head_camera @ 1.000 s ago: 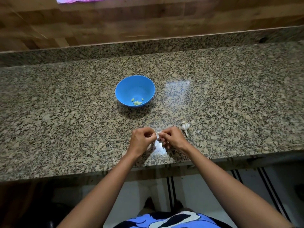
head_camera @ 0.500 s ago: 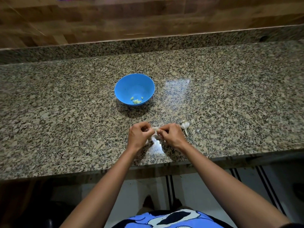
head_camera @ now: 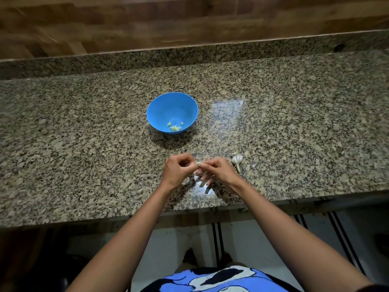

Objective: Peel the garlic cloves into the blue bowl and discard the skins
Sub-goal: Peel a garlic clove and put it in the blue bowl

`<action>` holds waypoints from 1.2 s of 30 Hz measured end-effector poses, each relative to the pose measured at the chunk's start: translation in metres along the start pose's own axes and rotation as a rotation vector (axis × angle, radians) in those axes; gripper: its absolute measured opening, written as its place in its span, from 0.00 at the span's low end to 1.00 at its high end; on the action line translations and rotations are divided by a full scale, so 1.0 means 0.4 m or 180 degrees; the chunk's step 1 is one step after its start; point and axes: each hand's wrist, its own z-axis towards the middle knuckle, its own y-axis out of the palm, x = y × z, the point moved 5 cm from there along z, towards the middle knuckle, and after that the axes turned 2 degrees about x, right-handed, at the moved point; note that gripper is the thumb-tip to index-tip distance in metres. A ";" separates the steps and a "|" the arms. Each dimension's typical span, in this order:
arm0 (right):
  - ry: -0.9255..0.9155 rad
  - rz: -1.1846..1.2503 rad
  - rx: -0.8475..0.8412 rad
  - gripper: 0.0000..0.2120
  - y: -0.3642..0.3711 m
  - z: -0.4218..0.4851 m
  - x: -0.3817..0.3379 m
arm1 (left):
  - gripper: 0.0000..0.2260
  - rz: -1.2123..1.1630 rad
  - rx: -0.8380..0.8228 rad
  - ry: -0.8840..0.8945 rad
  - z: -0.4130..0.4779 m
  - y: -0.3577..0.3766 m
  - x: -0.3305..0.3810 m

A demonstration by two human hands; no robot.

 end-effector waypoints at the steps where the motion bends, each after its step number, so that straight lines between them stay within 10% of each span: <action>1: -0.0010 -0.0036 0.0102 0.09 0.000 0.001 0.001 | 0.05 0.0032 -0.0017 -0.0007 -0.003 0.001 0.000; 12: -0.0604 -0.1379 0.0970 0.08 -0.004 -0.001 -0.025 | 0.05 0.0098 0.0289 -0.0122 -0.012 -0.001 0.011; 36: -0.0314 -0.0958 0.1051 0.08 -0.023 -0.012 0.022 | 0.07 0.0553 0.0299 -0.0572 -0.019 -0.001 -0.007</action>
